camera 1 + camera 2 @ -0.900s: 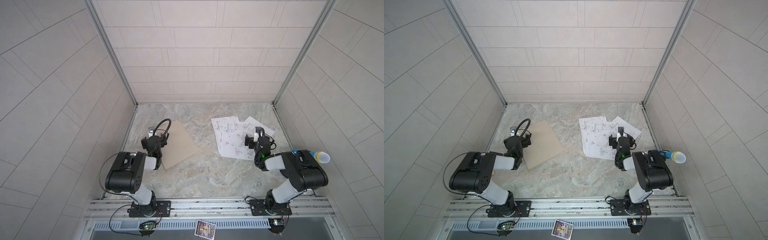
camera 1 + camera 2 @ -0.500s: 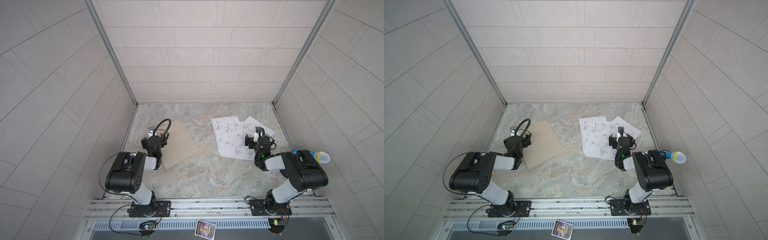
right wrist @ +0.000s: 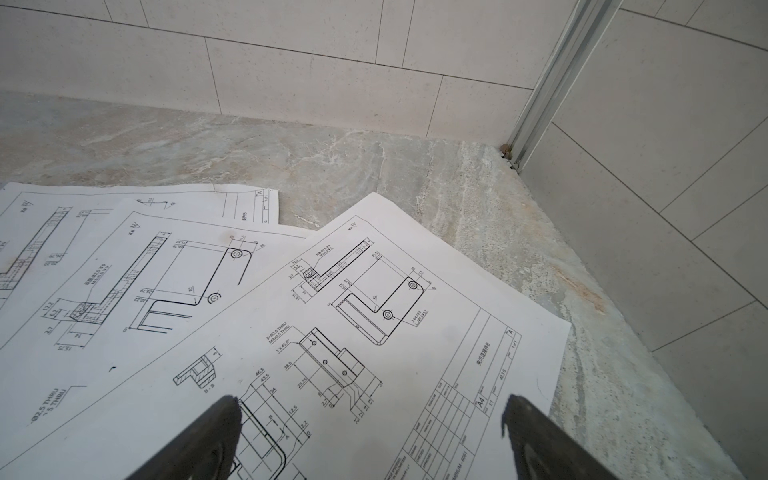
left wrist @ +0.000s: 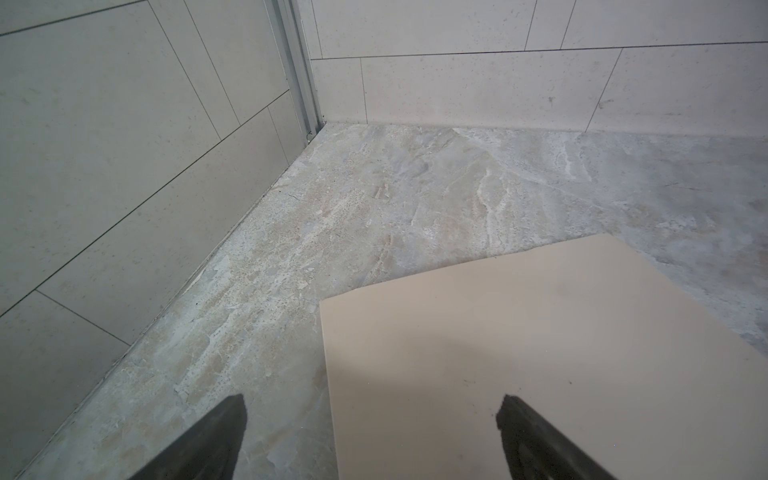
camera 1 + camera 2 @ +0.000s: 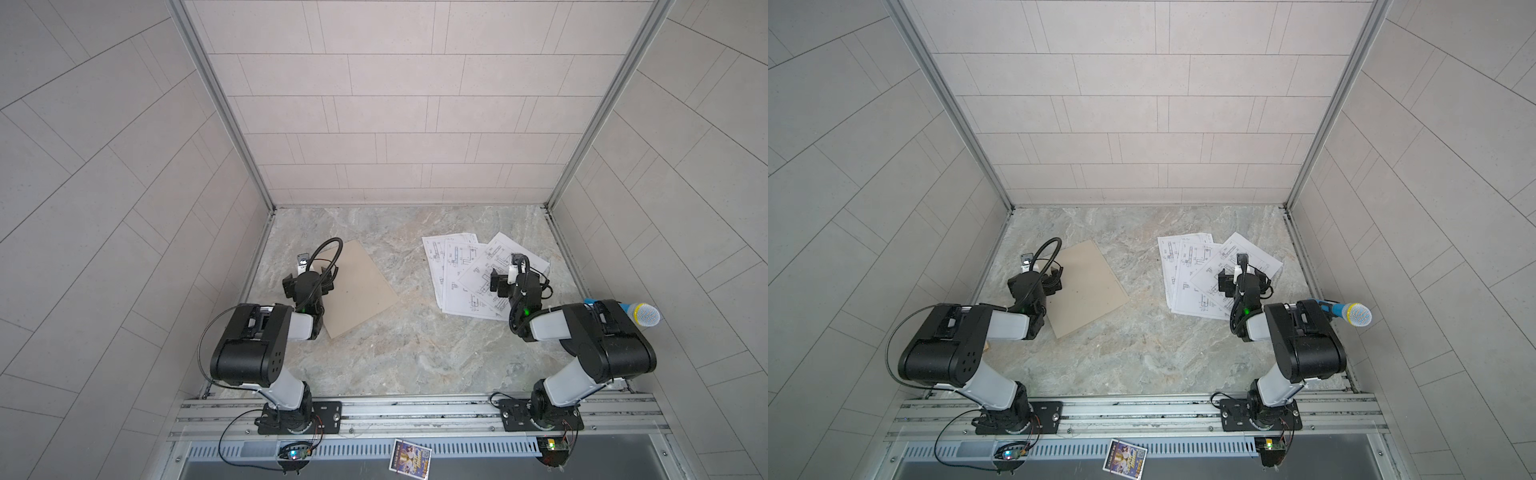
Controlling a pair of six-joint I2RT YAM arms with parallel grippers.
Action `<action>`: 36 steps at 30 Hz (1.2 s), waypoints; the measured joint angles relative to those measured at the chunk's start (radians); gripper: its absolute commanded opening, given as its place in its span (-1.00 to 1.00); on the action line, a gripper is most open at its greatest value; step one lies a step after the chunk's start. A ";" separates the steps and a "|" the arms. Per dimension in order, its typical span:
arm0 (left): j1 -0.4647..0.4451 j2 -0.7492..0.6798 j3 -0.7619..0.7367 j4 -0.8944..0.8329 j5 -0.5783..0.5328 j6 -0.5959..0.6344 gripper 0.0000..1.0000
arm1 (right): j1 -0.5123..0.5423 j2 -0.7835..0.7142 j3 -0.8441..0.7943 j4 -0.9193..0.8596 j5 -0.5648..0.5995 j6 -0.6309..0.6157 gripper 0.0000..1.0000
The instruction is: Put the files into the folder
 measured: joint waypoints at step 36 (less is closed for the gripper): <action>-0.004 -0.325 0.326 -1.210 -0.087 -0.578 0.95 | 0.427 0.056 0.574 -0.639 -0.405 0.498 0.47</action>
